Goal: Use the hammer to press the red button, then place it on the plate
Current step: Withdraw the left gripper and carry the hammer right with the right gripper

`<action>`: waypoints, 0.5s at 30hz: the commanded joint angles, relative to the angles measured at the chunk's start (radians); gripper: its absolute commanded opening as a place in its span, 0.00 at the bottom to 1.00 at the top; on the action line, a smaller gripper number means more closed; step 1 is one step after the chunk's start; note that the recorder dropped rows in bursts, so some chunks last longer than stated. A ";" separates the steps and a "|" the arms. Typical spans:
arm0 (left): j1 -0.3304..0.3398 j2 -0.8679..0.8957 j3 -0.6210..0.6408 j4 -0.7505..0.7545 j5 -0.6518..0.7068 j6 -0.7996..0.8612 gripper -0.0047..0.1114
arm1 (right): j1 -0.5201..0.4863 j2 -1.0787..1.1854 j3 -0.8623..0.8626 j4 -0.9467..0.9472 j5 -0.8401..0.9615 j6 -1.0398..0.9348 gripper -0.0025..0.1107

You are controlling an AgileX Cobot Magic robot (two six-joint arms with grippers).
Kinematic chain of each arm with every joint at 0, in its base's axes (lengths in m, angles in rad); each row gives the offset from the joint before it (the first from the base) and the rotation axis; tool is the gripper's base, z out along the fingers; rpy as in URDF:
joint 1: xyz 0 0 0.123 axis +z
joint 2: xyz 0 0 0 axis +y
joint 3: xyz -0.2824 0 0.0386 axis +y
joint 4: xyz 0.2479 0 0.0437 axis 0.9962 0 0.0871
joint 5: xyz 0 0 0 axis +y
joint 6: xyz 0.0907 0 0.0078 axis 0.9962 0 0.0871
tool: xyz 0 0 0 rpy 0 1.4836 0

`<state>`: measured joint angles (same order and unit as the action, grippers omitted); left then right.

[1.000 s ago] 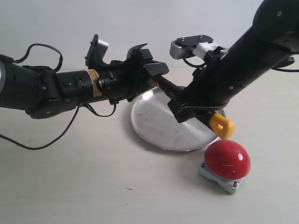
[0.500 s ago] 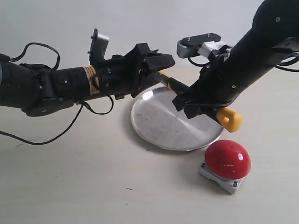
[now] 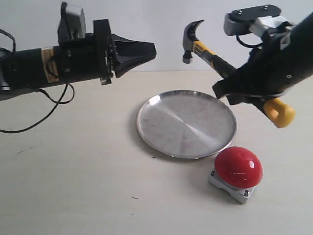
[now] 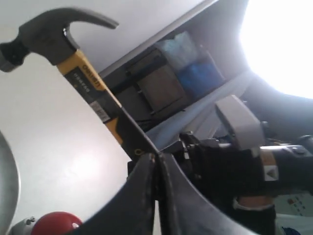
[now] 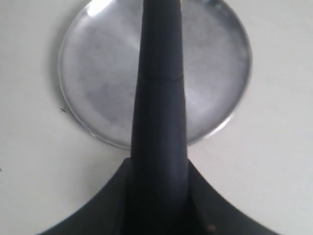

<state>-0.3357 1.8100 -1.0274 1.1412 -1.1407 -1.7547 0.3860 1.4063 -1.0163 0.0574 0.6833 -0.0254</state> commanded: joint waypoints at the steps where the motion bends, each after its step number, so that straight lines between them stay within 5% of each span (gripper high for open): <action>1: 0.063 -0.139 0.102 0.051 -0.065 0.018 0.04 | -0.015 -0.145 0.112 -0.077 -0.074 0.085 0.02; 9: 0.194 -0.502 0.414 0.050 0.054 0.130 0.04 | -0.015 -0.461 0.238 -0.077 -0.049 0.162 0.02; 15: 0.224 -0.861 0.610 0.050 0.403 0.182 0.04 | -0.015 -0.592 0.263 -0.079 0.077 0.161 0.02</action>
<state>-0.1192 1.0947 -0.4890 1.1926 -0.9226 -1.5974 0.3751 0.8628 -0.7536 -0.0094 0.7527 0.1326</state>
